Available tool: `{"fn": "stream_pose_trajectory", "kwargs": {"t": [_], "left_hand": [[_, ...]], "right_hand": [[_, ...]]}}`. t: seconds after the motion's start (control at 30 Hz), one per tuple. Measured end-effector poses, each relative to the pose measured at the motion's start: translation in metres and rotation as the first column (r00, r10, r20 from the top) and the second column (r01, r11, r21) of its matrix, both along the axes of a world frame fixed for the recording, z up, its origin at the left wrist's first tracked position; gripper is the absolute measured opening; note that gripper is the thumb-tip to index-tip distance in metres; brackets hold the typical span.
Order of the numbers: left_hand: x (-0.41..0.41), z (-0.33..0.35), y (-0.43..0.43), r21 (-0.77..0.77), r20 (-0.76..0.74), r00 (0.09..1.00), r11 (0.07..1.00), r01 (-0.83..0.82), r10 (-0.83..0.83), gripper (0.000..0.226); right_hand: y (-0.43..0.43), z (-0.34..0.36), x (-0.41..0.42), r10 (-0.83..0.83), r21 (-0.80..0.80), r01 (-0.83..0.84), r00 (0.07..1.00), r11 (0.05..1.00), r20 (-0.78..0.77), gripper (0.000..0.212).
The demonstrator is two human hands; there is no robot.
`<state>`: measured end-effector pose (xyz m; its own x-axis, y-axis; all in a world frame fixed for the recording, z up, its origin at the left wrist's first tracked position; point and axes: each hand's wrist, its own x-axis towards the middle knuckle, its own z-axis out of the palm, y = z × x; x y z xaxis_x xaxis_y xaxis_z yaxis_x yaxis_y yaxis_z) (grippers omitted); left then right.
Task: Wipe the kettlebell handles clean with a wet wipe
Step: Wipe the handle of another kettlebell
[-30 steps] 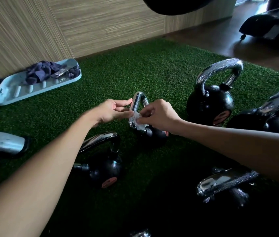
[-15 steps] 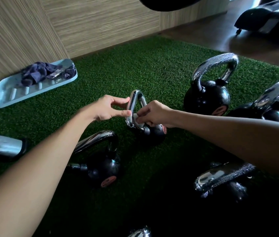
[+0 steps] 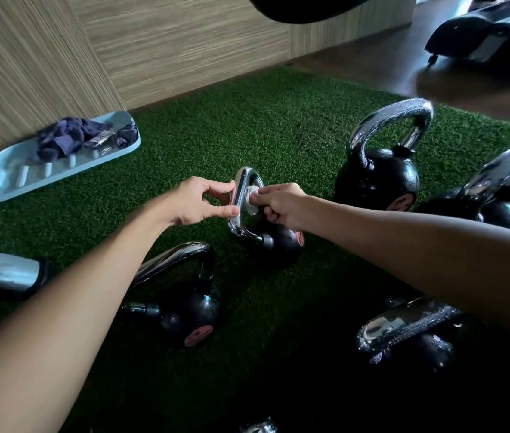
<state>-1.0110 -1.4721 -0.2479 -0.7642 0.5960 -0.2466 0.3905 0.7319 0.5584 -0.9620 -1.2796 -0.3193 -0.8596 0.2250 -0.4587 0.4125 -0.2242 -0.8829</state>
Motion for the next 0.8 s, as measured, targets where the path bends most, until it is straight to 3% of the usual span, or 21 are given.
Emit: {"fn": "stream_pose_trajectory", "kwargs": {"t": [0.17,0.27,0.4,0.57,0.7,0.8], "left_hand": [[0.009,0.005,0.004,0.011,-0.032,0.999,1.000,0.018,-0.017,0.083],[0.014,0.009,0.012,-0.006,-0.034,0.999,1.000,0.030,-0.031,0.081],[0.016,0.014,0.022,-0.062,-0.062,0.997,0.997,0.040,-0.043,0.076],[0.015,0.019,0.029,-0.134,-0.100,0.992,0.989,0.060,-0.074,0.076],[0.015,0.021,0.030,-0.127,-0.065,0.996,0.991,0.049,-0.058,0.075],[0.014,0.021,0.029,-0.115,-0.044,0.998,0.992,0.043,-0.048,0.073]], "right_hand": [[-0.006,0.003,0.007,0.126,0.038,-0.128,0.991,0.991,0.051,0.010],[-0.016,0.002,-0.008,-0.042,0.044,0.037,0.994,0.998,0.098,0.011],[-0.018,-0.002,-0.017,-0.301,-0.084,0.303,0.953,0.949,0.038,0.017],[-0.013,-0.013,-0.018,-0.465,-0.052,0.466,0.885,0.883,0.028,0.009],[-0.001,-0.013,-0.008,-0.498,-0.164,0.484,0.865,0.860,-0.059,0.027],[-0.004,-0.005,-0.010,-0.471,0.001,0.471,0.882,0.882,-0.023,0.018]]}}
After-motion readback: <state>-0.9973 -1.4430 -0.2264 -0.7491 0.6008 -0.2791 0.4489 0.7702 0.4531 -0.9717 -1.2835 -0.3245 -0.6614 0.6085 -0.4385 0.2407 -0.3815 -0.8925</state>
